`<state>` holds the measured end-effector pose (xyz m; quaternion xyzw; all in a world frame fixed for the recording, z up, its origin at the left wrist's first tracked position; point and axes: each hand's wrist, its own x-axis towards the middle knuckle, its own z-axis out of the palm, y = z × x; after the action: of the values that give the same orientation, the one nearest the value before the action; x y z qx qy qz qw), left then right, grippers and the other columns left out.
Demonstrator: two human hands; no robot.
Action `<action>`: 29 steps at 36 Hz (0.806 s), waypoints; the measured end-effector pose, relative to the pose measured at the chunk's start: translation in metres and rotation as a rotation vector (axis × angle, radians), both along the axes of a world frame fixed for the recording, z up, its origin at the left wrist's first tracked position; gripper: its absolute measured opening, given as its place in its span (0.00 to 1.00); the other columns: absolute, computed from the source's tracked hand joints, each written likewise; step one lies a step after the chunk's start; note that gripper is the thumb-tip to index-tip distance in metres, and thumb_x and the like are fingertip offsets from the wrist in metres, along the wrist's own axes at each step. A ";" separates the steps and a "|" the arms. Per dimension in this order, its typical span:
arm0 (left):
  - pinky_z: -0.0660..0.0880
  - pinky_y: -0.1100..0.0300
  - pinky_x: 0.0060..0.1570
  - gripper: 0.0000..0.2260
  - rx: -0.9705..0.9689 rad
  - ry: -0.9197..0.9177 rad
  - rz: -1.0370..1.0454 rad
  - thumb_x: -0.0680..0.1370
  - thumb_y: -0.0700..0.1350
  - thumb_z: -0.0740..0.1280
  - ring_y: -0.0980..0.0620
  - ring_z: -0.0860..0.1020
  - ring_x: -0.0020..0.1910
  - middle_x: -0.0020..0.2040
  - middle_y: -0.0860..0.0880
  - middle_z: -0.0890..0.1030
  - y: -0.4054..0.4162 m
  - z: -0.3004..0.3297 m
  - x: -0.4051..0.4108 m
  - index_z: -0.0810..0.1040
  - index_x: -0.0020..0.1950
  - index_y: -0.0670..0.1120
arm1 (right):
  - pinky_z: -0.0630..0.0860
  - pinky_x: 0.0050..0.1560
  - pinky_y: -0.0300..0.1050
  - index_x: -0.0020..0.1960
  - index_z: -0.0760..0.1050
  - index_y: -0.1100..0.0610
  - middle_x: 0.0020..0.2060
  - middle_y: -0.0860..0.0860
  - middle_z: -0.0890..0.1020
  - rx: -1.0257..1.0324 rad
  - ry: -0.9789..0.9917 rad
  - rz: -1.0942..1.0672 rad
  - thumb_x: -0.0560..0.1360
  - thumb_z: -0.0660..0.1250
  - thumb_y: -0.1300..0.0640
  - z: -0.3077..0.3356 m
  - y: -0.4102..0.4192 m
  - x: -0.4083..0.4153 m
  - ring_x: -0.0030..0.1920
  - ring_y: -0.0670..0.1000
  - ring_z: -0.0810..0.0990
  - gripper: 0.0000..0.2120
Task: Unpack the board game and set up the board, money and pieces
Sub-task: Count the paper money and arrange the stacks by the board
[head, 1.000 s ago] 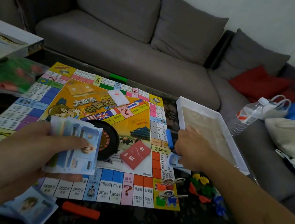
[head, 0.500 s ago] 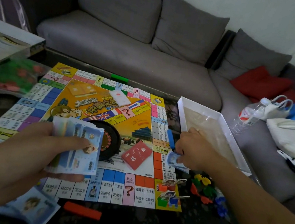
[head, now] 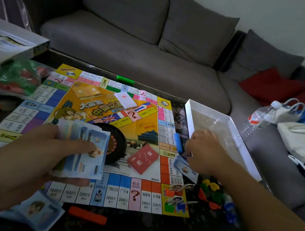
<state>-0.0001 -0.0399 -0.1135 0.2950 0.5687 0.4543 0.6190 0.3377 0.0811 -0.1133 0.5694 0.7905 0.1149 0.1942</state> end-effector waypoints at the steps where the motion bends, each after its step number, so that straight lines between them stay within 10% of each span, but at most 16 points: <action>1: 0.84 0.43 0.34 0.18 0.003 -0.002 0.000 0.68 0.38 0.78 0.36 0.87 0.40 0.48 0.37 0.87 0.000 0.000 0.000 0.82 0.57 0.39 | 0.65 0.68 0.52 0.57 0.82 0.49 0.56 0.49 0.74 0.020 0.017 -0.026 0.76 0.68 0.50 0.006 -0.002 -0.004 0.65 0.54 0.68 0.11; 7: 0.84 0.47 0.33 0.20 0.040 -0.044 -0.021 0.69 0.40 0.77 0.38 0.87 0.42 0.50 0.39 0.87 -0.002 0.000 0.006 0.82 0.61 0.41 | 0.69 0.49 0.35 0.49 0.82 0.48 0.49 0.43 0.78 0.119 0.608 -0.079 0.79 0.67 0.61 0.035 -0.031 -0.040 0.55 0.44 0.77 0.09; 12: 0.84 0.47 0.32 0.14 0.099 -0.062 -0.017 0.73 0.38 0.75 0.38 0.87 0.42 0.48 0.41 0.88 -0.006 0.003 0.011 0.83 0.59 0.41 | 0.80 0.46 0.38 0.49 0.80 0.45 0.45 0.44 0.84 -0.258 1.201 -0.152 0.78 0.71 0.42 0.044 -0.086 -0.116 0.46 0.42 0.83 0.08; 24: 0.85 0.43 0.38 0.12 0.127 -0.129 -0.061 0.77 0.38 0.72 0.38 0.87 0.48 0.52 0.42 0.88 -0.011 0.001 0.000 0.83 0.61 0.45 | 0.87 0.47 0.53 0.54 0.84 0.48 0.46 0.46 0.88 -0.393 1.572 -0.306 0.80 0.74 0.54 0.008 -0.104 -0.154 0.46 0.47 0.88 0.04; 29: 0.84 0.43 0.34 0.10 0.175 -0.032 0.009 0.76 0.37 0.74 0.38 0.87 0.43 0.47 0.40 0.88 -0.009 -0.003 0.001 0.84 0.57 0.42 | 0.81 0.35 0.41 0.55 0.85 0.44 0.44 0.45 0.88 -0.383 1.550 -0.238 0.81 0.72 0.54 0.005 -0.102 -0.158 0.41 0.46 0.86 0.07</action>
<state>0.0011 -0.0491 -0.1162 0.3381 0.5183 0.5096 0.5977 0.1795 -0.0214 -0.1080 0.5244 0.6406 -0.4715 -0.3040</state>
